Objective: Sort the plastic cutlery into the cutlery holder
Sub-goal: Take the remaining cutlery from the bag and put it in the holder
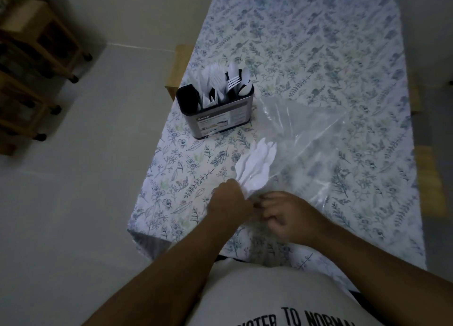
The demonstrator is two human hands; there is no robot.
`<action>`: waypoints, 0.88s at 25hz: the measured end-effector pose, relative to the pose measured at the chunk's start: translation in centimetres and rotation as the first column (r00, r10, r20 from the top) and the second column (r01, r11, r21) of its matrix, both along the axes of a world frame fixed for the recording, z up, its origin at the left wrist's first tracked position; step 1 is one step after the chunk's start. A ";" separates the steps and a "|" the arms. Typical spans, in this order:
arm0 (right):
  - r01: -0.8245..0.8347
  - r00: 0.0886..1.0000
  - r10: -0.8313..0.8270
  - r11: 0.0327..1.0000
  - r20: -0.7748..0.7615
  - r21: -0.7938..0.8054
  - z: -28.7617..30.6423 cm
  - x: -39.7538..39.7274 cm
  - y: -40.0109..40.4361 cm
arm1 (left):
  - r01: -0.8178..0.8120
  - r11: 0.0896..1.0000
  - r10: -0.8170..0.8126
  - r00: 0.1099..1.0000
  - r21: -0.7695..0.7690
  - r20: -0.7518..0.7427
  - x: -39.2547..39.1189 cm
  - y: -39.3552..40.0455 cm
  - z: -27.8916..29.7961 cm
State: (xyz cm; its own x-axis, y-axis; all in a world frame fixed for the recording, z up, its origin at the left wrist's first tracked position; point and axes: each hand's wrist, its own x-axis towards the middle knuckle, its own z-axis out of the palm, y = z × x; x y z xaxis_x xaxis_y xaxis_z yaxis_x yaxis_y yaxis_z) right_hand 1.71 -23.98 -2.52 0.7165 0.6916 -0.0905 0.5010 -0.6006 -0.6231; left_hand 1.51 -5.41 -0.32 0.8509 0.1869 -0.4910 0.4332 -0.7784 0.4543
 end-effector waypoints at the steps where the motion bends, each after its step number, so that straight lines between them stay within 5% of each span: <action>1: 0.185 0.982 -0.179 0.977 -0.064 0.102 0.1 -0.2 -0.4 | 0.011 1.000 -0.011 1.000 -0.004 0.004 -0.3 -0.3 -0.4; 3: 0.406 0.908 -0.380 0.902 -0.176 0.144 0.2 -0.6 -0.7 | -0.001 1.000 0.002 0.999 -0.025 0.037 -1.0 -0.6 -0.9; 11: 0.421 0.877 -0.461 0.873 -0.134 -0.246 -1.1 -0.7 -0.4 | -0.054 0.998 0.056 0.998 -0.045 0.037 -1.4 0.7 -1.1; 15: 0.673 0.700 -0.660 0.737 -0.274 -0.056 0.0 0.0 0.9 | -0.110 0.987 0.119 0.990 -0.119 0.072 -1.1 1.3 -1.6; 18: 0.554 0.813 -0.535 0.832 -0.229 0.022 0.8 -0.7 1.9 | -0.118 0.977 0.134 0.987 -0.175 0.084 -1.2 1.8 -1.5; 22: 0.262 0.954 -0.276 0.956 -0.112 -0.130 0.2 -1.2 2.4 | -0.123 0.980 0.146 0.979 -0.159 0.143 -1.7 2.8 -1.0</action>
State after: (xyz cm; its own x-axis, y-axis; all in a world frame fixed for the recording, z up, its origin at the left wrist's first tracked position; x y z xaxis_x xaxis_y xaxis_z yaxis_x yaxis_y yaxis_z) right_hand 0.53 -21.57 -2.36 0.8520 0.4549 -0.2593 0.2319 -0.7718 -0.5920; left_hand -0.17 -2.66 -1.36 0.8903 0.2396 -0.3872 0.4452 -0.6365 0.6298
